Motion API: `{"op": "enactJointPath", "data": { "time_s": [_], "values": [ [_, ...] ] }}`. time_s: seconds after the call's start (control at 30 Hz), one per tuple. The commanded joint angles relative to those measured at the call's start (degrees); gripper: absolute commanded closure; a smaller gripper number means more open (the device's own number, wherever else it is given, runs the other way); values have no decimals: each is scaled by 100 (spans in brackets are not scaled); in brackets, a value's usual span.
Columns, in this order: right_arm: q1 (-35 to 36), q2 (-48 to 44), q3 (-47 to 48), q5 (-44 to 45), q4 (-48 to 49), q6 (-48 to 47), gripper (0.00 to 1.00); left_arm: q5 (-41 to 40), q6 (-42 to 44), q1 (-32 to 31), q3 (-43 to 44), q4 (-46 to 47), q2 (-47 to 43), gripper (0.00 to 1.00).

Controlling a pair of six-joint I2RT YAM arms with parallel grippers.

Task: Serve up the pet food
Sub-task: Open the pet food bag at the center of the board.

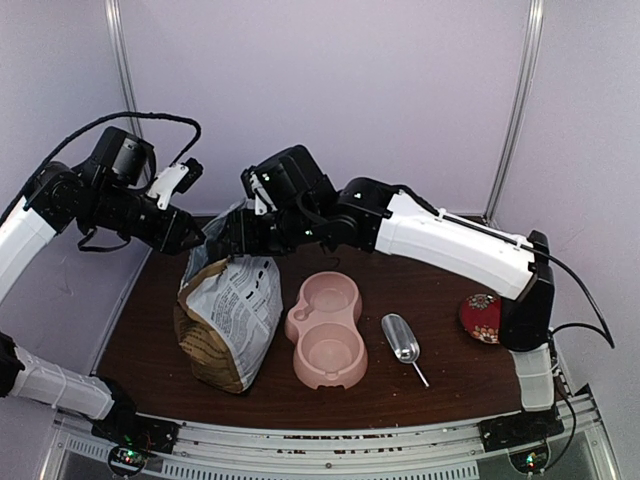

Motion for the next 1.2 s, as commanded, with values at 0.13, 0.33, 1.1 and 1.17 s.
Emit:
{"op": "enactJointPath", "data": {
  "time_s": [0.13,0.33,1.1,1.17],
  "values": [
    [74,-17,121,2,-35,33,58,254,-139,8,-58,-102,-188,57],
    [115,-43,111,72,-87,-7,81,548,-182,13,-110,-153,-208,57],
    [123,-221,426,433,-729,-450,100,-153,-334,-128,385,-712,214,100],
    [108,-276,549,549,-1016,-538,100,-514,-246,-128,697,-1042,285,100]
  ]
}}
